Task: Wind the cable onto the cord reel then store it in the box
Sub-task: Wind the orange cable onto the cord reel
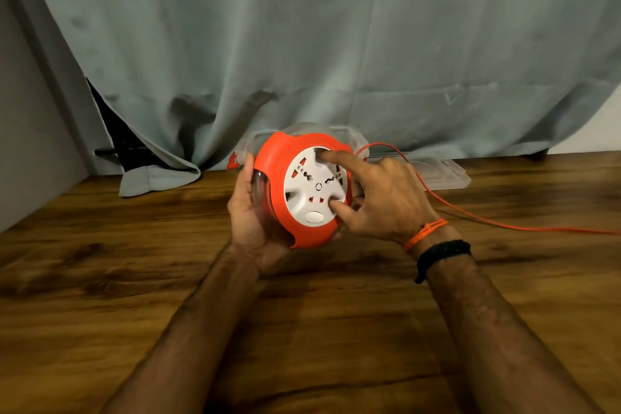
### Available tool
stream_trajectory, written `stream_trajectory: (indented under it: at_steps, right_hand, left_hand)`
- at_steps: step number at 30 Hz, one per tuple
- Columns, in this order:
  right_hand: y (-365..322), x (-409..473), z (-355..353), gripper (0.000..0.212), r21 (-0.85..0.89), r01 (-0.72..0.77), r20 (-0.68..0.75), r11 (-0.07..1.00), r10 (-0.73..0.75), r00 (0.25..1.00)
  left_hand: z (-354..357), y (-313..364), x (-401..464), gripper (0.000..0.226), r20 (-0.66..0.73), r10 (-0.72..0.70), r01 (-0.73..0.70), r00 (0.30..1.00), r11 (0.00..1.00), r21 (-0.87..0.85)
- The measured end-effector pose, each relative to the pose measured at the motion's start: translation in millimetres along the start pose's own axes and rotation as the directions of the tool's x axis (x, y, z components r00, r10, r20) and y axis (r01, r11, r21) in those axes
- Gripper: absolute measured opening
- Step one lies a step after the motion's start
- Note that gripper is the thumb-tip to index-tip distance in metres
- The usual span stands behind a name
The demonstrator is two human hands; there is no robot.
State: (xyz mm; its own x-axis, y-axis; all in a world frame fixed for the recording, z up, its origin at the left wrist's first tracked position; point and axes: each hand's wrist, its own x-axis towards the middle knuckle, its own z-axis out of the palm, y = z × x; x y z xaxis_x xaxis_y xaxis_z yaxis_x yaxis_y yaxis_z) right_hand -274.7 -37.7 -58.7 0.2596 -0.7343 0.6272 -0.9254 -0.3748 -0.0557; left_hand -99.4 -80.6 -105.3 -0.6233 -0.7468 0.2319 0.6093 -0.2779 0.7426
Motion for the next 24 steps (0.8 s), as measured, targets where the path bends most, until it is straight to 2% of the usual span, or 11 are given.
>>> stream_trajectory:
  at_steps: [6,9,12,18,21,24]
  right_hand:
    - [2.0,-0.4,8.4,0.065,-0.043,0.006,-0.168,0.999,-0.013,0.986]
    - [1.1,-3.4,12.5,0.065,-0.049,-0.060,-0.249,0.997,0.046,0.967]
    - [-6.8,-6.6,22.2,0.064,0.015,-0.179,-0.203,0.984,0.178,0.963]
    - [-30.6,-0.5,34.7,0.070,0.155,-0.368,-0.215,0.917,0.395,0.893]
    - [-29.1,-0.3,33.8,0.070,0.179,-0.360,-0.210,0.916,0.393,0.895]
    - [-22.6,-1.2,27.1,0.065,0.160,-0.281,-0.172,0.946,0.307,0.936]
  left_hand:
    - [0.6,0.3,-0.4,0.088,-0.006,0.001,-0.001,1.000,0.999,0.035]
    - [4.5,-0.2,-0.4,0.081,-0.055,0.113,-0.112,0.992,0.994,0.020]
    - [11.1,-1.8,1.1,0.073,-0.131,0.202,-0.204,0.971,0.979,-0.003]
    - [16.0,-2.6,3.4,0.081,-0.177,0.234,-0.233,0.956,0.972,0.024]
    - [15.0,-2.6,4.1,0.081,-0.194,0.227,-0.227,0.955,0.974,0.019]
    - [14.7,-0.8,2.3,0.083,-0.177,0.201,-0.203,0.964,0.979,0.007]
